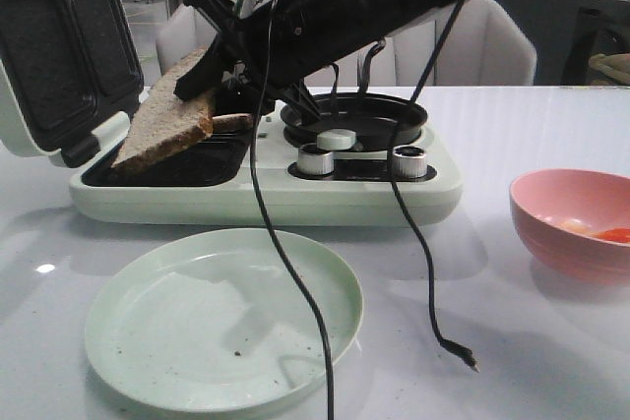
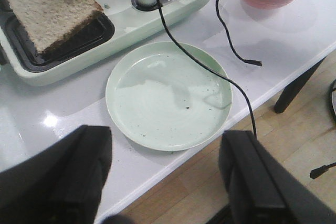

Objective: Make breakfast with bread and shrimp
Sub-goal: 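Carry the bread slice over and lay it on the sandwich maker, then release the bread slice and raise the right gripper away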

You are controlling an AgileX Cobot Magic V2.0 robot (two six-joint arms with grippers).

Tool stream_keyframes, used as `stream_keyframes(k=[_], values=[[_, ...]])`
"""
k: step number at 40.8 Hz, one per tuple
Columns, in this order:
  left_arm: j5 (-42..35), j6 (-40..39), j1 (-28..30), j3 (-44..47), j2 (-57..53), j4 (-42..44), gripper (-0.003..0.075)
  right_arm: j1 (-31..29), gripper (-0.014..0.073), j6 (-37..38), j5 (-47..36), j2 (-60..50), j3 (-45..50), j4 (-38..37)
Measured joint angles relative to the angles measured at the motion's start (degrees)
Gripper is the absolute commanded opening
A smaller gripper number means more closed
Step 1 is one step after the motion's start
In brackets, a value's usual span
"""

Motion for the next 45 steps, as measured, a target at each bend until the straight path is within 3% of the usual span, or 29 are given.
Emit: stream_keyframes(k=[6, 9, 27, 37, 45], values=[[0.00, 0.00, 0.00, 0.00, 0.00, 0.00, 0.0487, 0.41, 0.0424, 0.00, -0.46, 0.81, 0.00, 0.37], [0.00, 0.00, 0.00, 0.00, 0.00, 0.00, 0.0487, 0.54, 0.0484, 0.00, -0.59, 0.93, 0.00, 0.37], [0.00, 0.00, 0.00, 0.00, 0.00, 0.00, 0.0487, 0.66, 0.0483, 2.97, -2.59, -1.07, 0.00, -11.40], [0.00, 0.00, 0.00, 0.00, 0.00, 0.00, 0.0487, 0.75, 0.0483, 12.47, -2.69, -8.62, 0.00, -29.56], [0.00, 0.00, 0.00, 0.00, 0.00, 0.00, 0.0487, 0.75, 0.0483, 24.24, 2.48, -16.19, 0.00, -47.60]])
